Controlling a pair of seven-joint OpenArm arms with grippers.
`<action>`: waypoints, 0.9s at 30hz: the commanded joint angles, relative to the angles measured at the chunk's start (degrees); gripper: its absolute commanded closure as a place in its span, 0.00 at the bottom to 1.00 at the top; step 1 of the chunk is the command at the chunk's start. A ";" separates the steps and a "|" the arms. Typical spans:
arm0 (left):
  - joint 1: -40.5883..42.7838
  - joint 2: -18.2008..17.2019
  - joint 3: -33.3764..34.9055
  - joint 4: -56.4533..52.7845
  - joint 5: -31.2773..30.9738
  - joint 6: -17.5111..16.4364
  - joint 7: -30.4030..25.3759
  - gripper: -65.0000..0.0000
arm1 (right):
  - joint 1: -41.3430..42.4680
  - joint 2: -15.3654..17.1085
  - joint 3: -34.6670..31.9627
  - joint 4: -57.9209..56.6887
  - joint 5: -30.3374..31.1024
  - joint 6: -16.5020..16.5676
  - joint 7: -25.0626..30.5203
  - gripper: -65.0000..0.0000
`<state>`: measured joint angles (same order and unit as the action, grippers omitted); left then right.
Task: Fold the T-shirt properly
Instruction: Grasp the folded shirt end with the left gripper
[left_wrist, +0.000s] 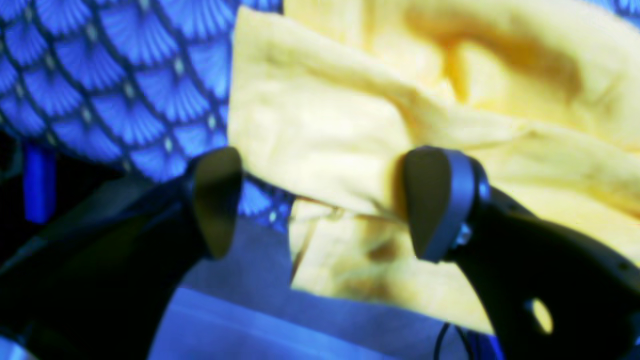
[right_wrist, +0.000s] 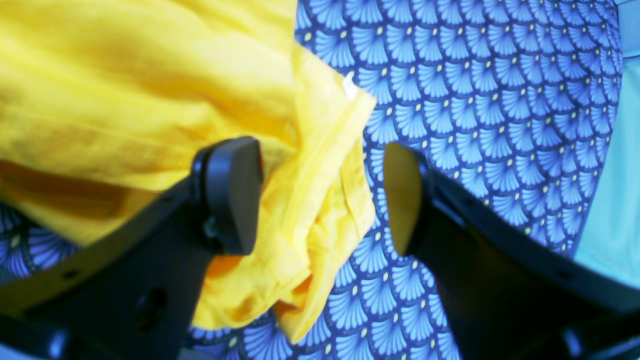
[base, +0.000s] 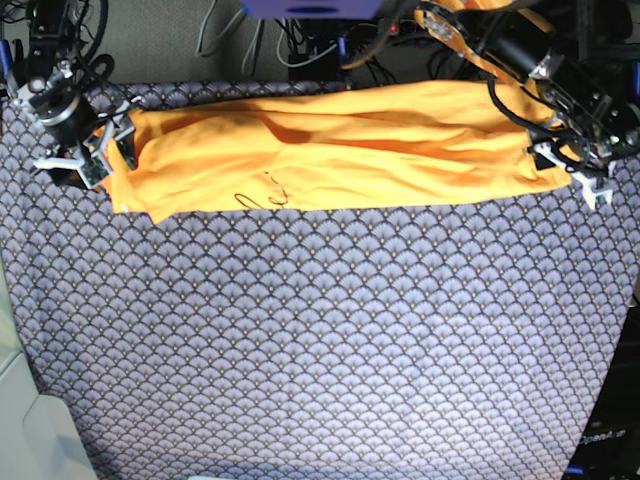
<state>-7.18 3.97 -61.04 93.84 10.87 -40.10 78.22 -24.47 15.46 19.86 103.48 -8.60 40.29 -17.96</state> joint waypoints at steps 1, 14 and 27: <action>-0.69 -0.58 0.07 0.53 0.25 0.10 0.07 0.24 | 0.16 0.84 0.32 0.83 0.56 -0.29 1.21 0.40; -1.13 -0.23 0.07 -9.93 0.16 0.10 -2.83 0.25 | 0.16 0.84 0.49 0.83 0.56 -0.29 1.21 0.40; -1.30 1.44 0.24 -11.69 0.60 0.10 -2.74 0.95 | 0.16 0.84 0.49 0.91 0.56 -0.29 1.12 0.40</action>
<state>-9.28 3.77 -60.75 84.68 9.98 -40.14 73.65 -24.47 15.53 19.86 103.50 -8.60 40.29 -18.00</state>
